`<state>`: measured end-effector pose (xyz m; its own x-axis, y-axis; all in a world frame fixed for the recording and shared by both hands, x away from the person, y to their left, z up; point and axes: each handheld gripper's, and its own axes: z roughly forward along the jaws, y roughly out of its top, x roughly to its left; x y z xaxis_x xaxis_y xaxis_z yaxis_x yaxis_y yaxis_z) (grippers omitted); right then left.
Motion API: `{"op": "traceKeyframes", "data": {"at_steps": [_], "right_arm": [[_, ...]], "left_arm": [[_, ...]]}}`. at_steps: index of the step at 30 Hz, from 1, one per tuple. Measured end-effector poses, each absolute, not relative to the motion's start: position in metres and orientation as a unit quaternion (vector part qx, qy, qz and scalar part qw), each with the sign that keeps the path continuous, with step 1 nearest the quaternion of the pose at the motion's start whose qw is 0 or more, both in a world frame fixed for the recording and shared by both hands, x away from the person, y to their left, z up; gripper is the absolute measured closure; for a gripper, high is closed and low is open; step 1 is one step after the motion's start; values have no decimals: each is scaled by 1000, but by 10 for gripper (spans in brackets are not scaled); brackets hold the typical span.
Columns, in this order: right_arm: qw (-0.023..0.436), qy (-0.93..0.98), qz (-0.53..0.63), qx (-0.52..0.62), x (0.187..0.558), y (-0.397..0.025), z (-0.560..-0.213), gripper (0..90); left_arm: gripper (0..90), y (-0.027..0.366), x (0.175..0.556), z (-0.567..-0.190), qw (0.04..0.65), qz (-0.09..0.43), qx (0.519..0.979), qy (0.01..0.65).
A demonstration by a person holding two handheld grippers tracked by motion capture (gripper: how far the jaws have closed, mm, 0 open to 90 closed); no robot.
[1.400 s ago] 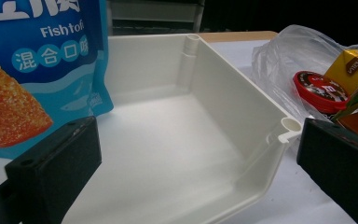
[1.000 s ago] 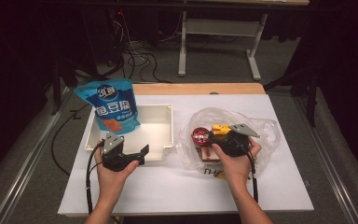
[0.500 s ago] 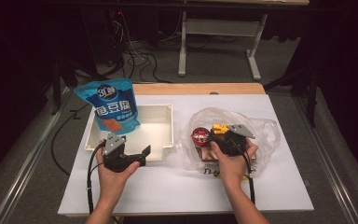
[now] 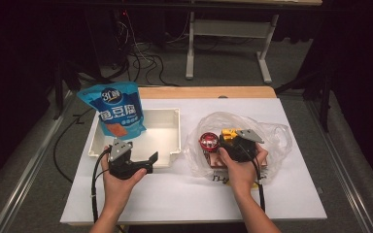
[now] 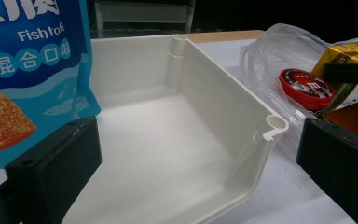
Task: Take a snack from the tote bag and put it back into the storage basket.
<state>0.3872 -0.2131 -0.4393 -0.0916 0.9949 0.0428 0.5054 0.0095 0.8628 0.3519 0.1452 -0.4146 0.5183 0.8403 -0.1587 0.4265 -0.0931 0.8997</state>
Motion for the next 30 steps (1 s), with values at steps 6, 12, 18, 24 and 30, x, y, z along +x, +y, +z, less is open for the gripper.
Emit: {"op": "traceKeyframes", "data": {"at_steps": [6, 12, 18, 24, 30], "right_arm": [[321, 634, 380, 592, 387, -214, -438, 275], [322, 635, 383, 588, 386, -215, -439, 283], [302, 635, 387, 597, 388, -217, -440, 246], [294, 642, 387, 593, 389, -219, -440, 290], [284, 646, 385, 594, 390, -223, -435, 306]], "left_arm": [[3, 144, 352, -416, 506, 201, 711, 444], [6, 142, 352, -415, 504, 200, 715, 440], [8, 142, 352, -417, 503, 198, 716, 442], [12, 141, 352, -417, 502, 197, 717, 441], [16, 141, 353, -417, 503, 197, 717, 441]]}}
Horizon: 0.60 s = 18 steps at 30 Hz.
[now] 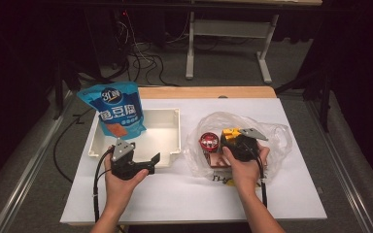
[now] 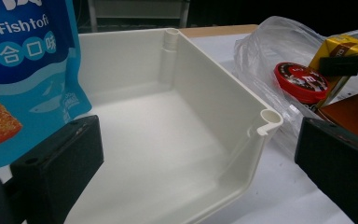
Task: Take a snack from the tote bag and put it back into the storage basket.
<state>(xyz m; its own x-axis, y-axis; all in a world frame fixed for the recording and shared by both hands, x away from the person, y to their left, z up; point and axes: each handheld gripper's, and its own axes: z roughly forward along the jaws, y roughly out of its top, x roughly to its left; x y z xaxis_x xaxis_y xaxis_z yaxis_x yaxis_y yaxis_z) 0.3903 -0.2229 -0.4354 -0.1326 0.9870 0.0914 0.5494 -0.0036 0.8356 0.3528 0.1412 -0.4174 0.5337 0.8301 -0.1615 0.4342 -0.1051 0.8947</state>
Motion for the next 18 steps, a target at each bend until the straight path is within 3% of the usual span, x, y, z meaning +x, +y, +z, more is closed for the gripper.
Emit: {"op": "traceKeyframes", "data": {"at_steps": [18], "right_arm": [[294, 640, 422, 571, 381, -229, -391, 308]], "left_arm": [[31, 128, 352, -416, 504, 204, 723, 426]]}}
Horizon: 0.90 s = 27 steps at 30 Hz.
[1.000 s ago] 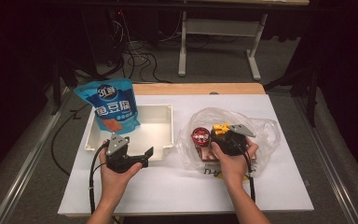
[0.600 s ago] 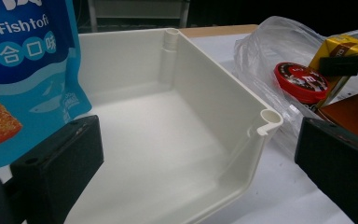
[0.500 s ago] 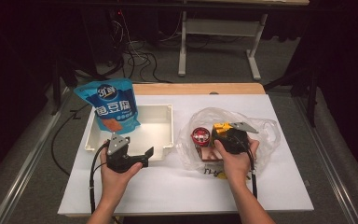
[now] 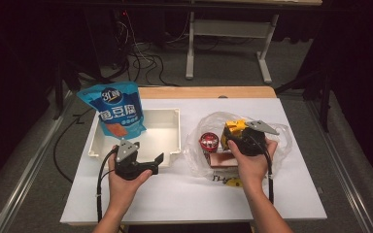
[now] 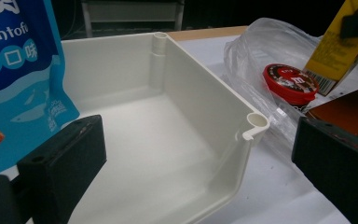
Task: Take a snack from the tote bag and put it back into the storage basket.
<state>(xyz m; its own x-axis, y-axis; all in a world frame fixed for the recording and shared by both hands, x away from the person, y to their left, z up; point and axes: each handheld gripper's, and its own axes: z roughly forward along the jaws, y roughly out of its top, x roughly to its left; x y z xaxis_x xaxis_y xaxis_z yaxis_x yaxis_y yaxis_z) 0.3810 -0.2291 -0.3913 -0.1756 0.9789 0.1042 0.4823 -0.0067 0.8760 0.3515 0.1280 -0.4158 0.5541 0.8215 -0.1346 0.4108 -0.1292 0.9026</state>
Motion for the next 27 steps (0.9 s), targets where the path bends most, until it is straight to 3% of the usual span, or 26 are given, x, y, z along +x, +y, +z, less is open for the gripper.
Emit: {"op": "traceKeyframes", "data": {"at_steps": [27], "right_arm": [[277, 657, 461, 528, 370, -225, -348, 307]], "left_arm": [[19, 66, 355, -406, 522, 172, 743, 382]]}}
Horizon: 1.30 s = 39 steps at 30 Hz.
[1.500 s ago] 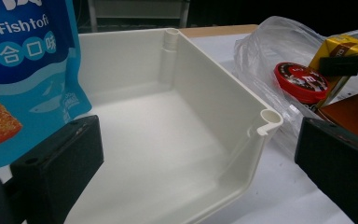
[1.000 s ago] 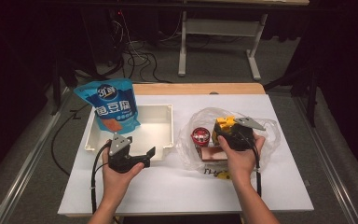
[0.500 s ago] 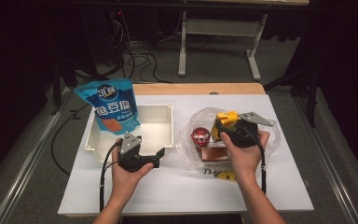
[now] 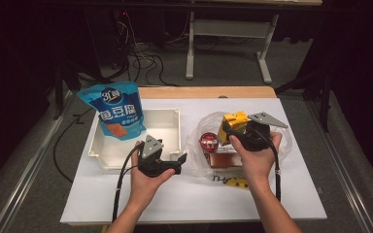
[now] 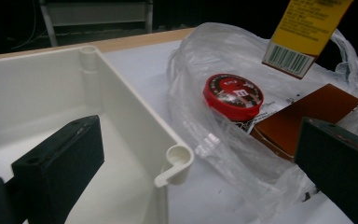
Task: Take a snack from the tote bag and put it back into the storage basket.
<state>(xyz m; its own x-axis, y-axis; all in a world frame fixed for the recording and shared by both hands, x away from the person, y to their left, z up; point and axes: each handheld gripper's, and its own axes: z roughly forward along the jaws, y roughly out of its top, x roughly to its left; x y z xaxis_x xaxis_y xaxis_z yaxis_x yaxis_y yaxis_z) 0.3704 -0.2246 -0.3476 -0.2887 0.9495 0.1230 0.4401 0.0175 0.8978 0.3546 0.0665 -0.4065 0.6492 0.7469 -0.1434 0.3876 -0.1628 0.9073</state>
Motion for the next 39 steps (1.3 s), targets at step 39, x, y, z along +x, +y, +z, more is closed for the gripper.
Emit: {"op": "traceKeyframes", "data": {"at_steps": [39], "right_arm": [[225, 706, 483, 465, 357, -183, -339, 306]], "left_arm": [[114, 16, 356, -402, 559, 148, 747, 327]]}}
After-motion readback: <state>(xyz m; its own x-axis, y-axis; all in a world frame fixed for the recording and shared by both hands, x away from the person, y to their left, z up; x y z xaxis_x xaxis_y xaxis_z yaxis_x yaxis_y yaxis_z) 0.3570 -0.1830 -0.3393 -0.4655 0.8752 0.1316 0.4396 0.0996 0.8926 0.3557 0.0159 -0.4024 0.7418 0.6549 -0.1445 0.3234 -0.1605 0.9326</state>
